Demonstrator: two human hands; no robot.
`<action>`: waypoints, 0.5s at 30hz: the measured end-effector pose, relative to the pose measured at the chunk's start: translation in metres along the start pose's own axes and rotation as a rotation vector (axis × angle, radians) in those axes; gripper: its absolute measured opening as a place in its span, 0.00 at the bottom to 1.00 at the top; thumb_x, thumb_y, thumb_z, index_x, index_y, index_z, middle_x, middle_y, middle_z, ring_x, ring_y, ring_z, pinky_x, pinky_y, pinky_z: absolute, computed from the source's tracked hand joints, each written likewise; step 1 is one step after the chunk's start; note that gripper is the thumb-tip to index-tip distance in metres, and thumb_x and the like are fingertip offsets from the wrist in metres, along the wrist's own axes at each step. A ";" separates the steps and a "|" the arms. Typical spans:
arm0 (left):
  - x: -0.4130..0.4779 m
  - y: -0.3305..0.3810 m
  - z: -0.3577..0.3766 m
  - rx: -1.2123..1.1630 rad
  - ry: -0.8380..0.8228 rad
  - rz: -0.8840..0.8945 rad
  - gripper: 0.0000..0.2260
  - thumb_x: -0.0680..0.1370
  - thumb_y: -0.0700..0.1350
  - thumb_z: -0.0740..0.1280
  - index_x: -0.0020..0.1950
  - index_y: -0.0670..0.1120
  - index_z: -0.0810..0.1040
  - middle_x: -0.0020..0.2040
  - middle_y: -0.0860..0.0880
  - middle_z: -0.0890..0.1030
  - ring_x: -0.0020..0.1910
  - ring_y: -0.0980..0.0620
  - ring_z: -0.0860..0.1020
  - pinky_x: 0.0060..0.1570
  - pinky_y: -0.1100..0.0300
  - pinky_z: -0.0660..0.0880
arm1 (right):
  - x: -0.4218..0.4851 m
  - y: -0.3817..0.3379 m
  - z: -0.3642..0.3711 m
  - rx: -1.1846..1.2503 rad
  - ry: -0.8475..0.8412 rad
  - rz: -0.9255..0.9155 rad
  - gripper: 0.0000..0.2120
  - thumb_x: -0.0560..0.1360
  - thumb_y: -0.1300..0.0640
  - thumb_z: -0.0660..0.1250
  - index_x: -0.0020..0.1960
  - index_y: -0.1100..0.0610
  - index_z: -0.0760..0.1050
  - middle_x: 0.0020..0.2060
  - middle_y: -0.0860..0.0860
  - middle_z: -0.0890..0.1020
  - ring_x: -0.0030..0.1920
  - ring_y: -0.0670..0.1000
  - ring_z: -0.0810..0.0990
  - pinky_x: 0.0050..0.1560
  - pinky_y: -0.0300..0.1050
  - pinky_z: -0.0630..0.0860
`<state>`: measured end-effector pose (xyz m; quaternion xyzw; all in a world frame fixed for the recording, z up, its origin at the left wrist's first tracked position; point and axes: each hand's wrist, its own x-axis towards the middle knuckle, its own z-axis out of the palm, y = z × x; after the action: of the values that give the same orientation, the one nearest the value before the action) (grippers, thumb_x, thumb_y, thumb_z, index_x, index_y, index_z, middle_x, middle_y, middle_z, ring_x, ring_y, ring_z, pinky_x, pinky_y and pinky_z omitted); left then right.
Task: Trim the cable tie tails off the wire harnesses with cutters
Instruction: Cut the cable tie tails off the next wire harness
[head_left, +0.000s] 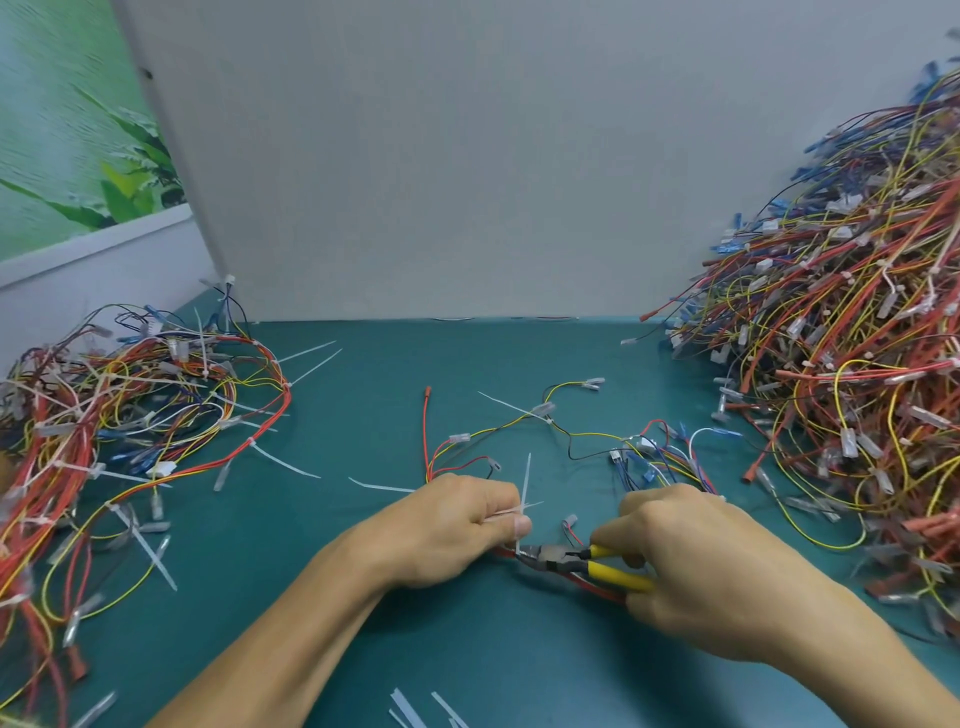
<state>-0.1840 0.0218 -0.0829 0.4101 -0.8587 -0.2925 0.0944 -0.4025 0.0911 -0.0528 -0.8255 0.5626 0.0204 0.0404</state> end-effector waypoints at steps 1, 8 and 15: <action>0.000 0.000 0.000 0.003 0.000 0.001 0.15 0.81 0.50 0.60 0.39 0.43 0.69 0.30 0.55 0.65 0.32 0.56 0.63 0.35 0.59 0.62 | 0.000 0.000 0.000 -0.011 0.005 -0.004 0.03 0.72 0.49 0.61 0.42 0.45 0.66 0.43 0.44 0.72 0.49 0.51 0.74 0.43 0.45 0.71; 0.000 0.001 0.000 0.005 0.009 -0.005 0.15 0.81 0.50 0.60 0.40 0.41 0.68 0.30 0.54 0.64 0.31 0.56 0.62 0.34 0.60 0.61 | 0.001 -0.002 0.004 -0.072 0.032 -0.009 0.05 0.73 0.51 0.61 0.42 0.46 0.63 0.42 0.46 0.68 0.47 0.54 0.74 0.42 0.46 0.72; -0.002 0.002 0.001 -0.002 0.001 -0.022 0.15 0.81 0.50 0.61 0.39 0.41 0.68 0.30 0.55 0.64 0.31 0.55 0.61 0.34 0.59 0.61 | 0.002 -0.002 0.005 -0.120 0.039 -0.017 0.05 0.73 0.50 0.60 0.43 0.47 0.64 0.40 0.47 0.68 0.46 0.55 0.74 0.38 0.45 0.67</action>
<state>-0.1843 0.0242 -0.0823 0.4195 -0.8539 -0.2940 0.0921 -0.3997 0.0906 -0.0574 -0.8315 0.5538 0.0379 -0.0201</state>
